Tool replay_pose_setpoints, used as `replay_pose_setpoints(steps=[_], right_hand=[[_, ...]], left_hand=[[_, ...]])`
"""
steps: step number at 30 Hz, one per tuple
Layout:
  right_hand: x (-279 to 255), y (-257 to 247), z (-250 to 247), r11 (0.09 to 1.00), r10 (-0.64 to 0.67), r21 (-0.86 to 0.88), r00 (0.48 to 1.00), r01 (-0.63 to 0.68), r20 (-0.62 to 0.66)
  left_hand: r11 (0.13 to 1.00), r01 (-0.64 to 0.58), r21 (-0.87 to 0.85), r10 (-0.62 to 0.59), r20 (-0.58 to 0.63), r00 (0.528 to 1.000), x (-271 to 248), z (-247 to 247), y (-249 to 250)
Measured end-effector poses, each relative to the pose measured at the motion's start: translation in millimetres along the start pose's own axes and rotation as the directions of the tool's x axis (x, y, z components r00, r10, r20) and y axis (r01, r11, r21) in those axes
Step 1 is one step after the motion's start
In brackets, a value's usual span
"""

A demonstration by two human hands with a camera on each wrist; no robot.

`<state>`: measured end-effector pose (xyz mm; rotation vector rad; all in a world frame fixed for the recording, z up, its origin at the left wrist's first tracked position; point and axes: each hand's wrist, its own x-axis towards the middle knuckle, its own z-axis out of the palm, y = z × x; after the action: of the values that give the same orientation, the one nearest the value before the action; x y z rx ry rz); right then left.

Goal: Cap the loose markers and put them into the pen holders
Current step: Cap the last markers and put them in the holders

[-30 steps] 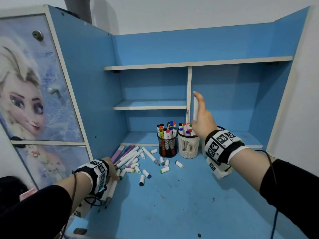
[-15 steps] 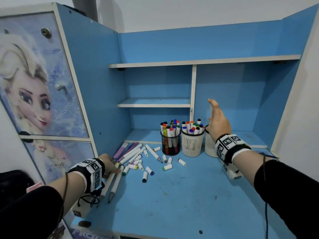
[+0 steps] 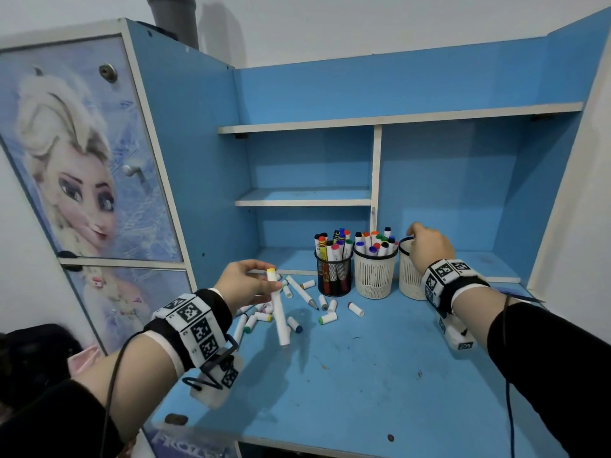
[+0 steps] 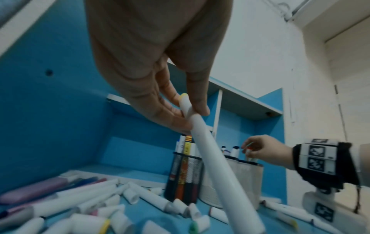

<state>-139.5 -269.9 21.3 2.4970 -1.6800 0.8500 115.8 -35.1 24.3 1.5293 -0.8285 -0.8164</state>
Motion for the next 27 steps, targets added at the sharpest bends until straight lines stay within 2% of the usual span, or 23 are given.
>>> replay_pose_setpoints(steps=[2,5,10,14,17,20,24,27], right_hand=[[-1,-1,-1,1.000,-0.011,-0.009,1.000,0.011,-0.030],[-2,-7,-3,0.994,-0.069,0.068,0.984,0.081,-0.163],[-14,-35,-13,0.919,-0.229,0.218,0.894,0.329,-0.385],[-27,-56,-8,0.839,-0.306,0.314,0.863,0.444,-0.401],[-37,-65,3,0.809,-0.439,0.287,0.852,0.513,-0.286],[-43,-69,16,0.805,-0.570,0.207,0.822,0.557,0.005],[-48,-75,30,0.835,-0.519,0.066,0.740,0.547,0.427],[-46,-77,42,0.842,-0.417,-0.028,0.683,0.538,0.600]], left_hand=[[0.997,0.006,-0.082,-0.004,0.020,1.000,-7,9,-4],[0.986,0.039,-0.165,-0.034,0.029,0.999,-16,23,-15],[0.939,0.178,-0.293,-0.167,0.062,0.984,-31,41,-46],[0.878,0.308,-0.365,-0.294,0.095,0.951,-43,52,-79],[0.852,0.319,-0.416,-0.312,0.087,0.946,-53,61,-98],[0.826,0.270,-0.496,-0.271,0.070,0.960,-63,70,-109],[0.837,0.176,-0.517,-0.178,0.047,0.983,-68,75,-117],[0.837,0.113,-0.536,-0.119,0.023,0.993,-68,74,-121]])
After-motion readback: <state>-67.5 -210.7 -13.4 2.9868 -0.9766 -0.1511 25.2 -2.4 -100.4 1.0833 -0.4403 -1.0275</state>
